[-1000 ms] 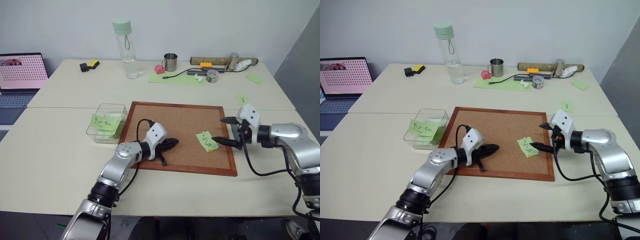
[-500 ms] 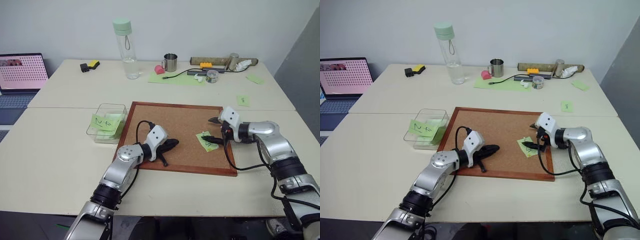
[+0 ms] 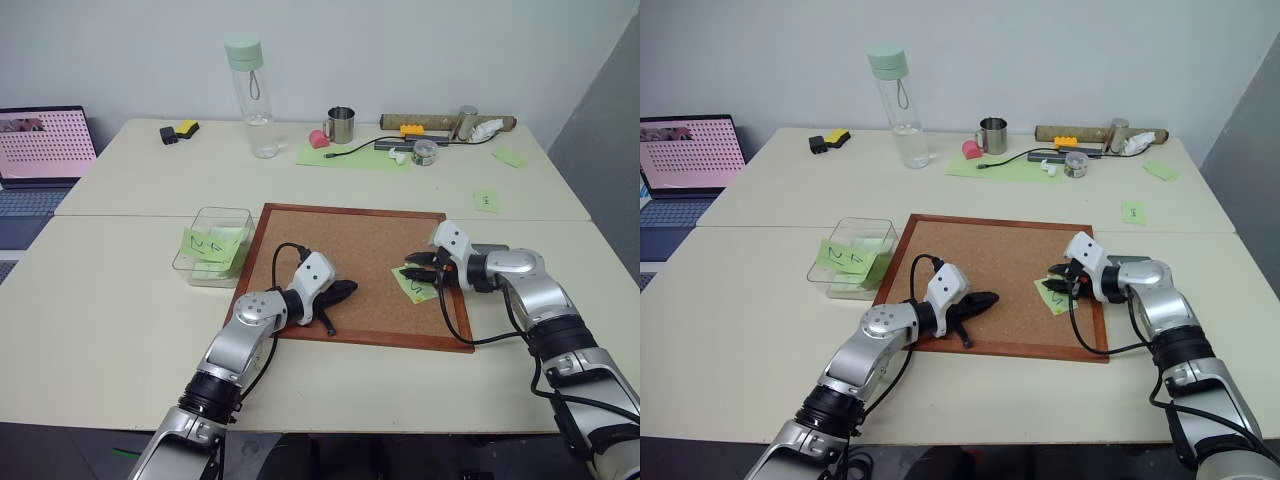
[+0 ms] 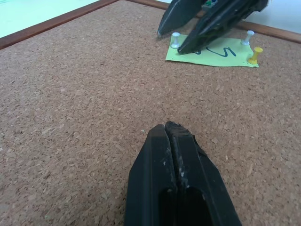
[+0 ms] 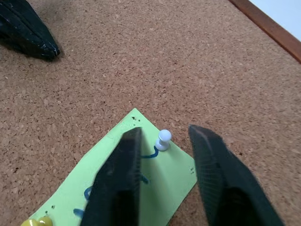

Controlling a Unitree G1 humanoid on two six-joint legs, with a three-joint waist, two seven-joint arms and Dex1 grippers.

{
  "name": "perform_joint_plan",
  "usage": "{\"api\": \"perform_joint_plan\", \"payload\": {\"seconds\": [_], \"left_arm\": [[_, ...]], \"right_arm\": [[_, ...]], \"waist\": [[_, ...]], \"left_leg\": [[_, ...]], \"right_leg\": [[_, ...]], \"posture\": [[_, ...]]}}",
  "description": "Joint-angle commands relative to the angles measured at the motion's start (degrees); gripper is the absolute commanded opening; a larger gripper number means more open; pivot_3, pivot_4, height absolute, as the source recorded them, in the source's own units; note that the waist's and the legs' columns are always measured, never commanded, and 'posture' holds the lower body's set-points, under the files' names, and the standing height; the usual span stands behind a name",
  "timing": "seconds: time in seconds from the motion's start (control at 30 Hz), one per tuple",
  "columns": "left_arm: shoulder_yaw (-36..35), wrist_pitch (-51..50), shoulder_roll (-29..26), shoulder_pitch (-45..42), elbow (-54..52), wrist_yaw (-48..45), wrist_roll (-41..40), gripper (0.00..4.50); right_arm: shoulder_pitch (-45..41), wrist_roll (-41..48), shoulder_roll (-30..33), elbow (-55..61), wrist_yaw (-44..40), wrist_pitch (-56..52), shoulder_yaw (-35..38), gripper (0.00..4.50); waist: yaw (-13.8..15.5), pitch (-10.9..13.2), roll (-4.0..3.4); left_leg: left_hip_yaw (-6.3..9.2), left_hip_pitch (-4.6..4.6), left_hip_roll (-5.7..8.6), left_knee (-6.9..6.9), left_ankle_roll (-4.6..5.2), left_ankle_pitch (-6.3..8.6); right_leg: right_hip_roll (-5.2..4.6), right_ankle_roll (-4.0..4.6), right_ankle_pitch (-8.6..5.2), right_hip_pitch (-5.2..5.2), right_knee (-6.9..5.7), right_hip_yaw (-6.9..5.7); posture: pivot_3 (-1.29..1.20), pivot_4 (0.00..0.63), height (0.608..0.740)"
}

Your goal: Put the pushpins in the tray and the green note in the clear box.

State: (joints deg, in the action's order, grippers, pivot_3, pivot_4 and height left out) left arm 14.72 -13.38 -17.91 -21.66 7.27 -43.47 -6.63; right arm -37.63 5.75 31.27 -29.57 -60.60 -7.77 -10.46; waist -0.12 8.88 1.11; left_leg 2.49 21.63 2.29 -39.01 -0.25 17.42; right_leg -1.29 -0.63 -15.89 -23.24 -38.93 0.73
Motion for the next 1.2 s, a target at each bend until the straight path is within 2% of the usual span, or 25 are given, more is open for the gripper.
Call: {"api": "perform_joint_plan", "payload": {"seconds": [0.03,0.17,0.77,0.9,1.03,1.2], "left_arm": [[0.7,-0.5,-0.3,1.3,0.2,-0.5,0.6,0.0],[1.2,-0.3,-0.5,1.6,0.7,-0.6,1.1,0.0],[1.8,-2.0,-0.2,3.4,1.6,1.8,2.4,0.0],[1.8,-2.1,-0.3,3.7,1.2,2.1,2.3,0.0],[1.6,-2.1,-0.6,3.9,0.8,2.3,2.2,0.0],[1.8,-1.8,-0.9,3.8,0.8,1.5,1.9,0.0]], "right_arm": [[-0.4,0.7,0.4,1.3,-0.8,0.7,1.6,0.71],[-0.2,1.2,0.5,2.9,-1.7,-0.3,1.8,0.04],[1.5,10.6,3.1,17.7,-1.4,-16.1,9.5,0.04],[2.9,10.5,7.3,19.5,0.2,-18.0,12.5,0.04],[7.2,6.3,16.3,17.1,1.3,-15.6,14.4,0.04],[11.1,1.2,20.8,12.6,3.0,-10.9,12.4,0.04]], "waist": [[0.0,0.0,0.0],[0.0,0.0,0.0],[0.0,-0.1,-0.11],[0.0,-0.1,-0.12],[0.3,-0.1,-0.14],[0.1,-0.2,-0.25]], "left_leg": [[0.0,0.0,0.0,0.0,0.0,0.0],[0.0,0.0,0.0,0.0,0.0,0.0],[0.01,-0.1,0.0,0.02,0.02,0.02],[0.01,-0.08,0.0,0.03,0.02,0.02],[0.02,-0.03,0.0,0.03,0.03,0.02],[-0.03,-0.1,-0.01,0.07,0.04,0.02]], "right_leg": [[0.0,0.0,0.0,0.0,0.0,0.0],[0.0,0.0,0.0,0.0,0.0,0.0],[0.0,0.0,0.0,0.08,-0.01,0.01],[0.0,0.0,0.0,0.07,0.0,0.01],[-0.01,0.0,0.0,0.07,0.05,0.0],[0.01,0.0,0.0,0.09,0.04,0.04]], "posture": [[0.0,0.15,0.74],[0.0,0.15,0.74],[0.0,0.15,0.74],[0.0,0.15,0.74],[0.0,0.15,0.74],[0.0,0.15,0.74]]}}
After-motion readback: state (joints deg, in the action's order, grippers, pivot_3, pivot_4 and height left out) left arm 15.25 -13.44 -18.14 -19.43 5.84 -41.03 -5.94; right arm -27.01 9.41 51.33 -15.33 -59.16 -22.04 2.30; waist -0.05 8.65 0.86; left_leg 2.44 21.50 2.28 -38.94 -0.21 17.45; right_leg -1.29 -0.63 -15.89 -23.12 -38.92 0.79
